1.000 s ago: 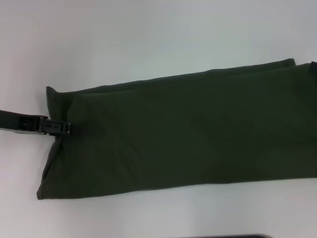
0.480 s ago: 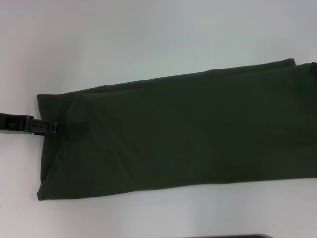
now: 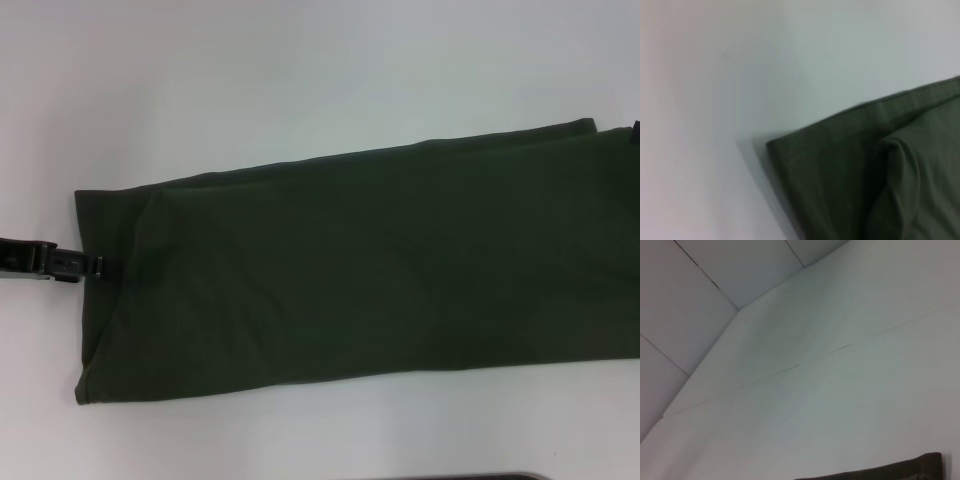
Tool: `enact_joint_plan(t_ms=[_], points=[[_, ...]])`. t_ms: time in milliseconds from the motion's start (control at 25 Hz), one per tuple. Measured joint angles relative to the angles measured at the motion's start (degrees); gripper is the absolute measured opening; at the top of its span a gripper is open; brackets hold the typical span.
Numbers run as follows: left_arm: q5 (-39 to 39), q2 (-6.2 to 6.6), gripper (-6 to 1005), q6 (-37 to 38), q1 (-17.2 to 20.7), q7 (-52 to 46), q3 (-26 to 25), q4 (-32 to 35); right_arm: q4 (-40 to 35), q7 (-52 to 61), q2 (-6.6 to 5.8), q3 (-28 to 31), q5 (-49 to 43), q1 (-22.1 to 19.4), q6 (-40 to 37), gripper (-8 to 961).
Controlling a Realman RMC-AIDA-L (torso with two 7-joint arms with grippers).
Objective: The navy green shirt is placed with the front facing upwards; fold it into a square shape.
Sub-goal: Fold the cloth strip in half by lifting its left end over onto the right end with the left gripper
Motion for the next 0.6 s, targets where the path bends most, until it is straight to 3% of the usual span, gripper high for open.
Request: enact_joint_plan(t_ms=[600], points=[[-0.33,-1.21,863,0.19,-1.75,-0.18,2.28,-0.66,0.00,0.00,-0.16,0.66,0.03,0.00,-0.20,915]])
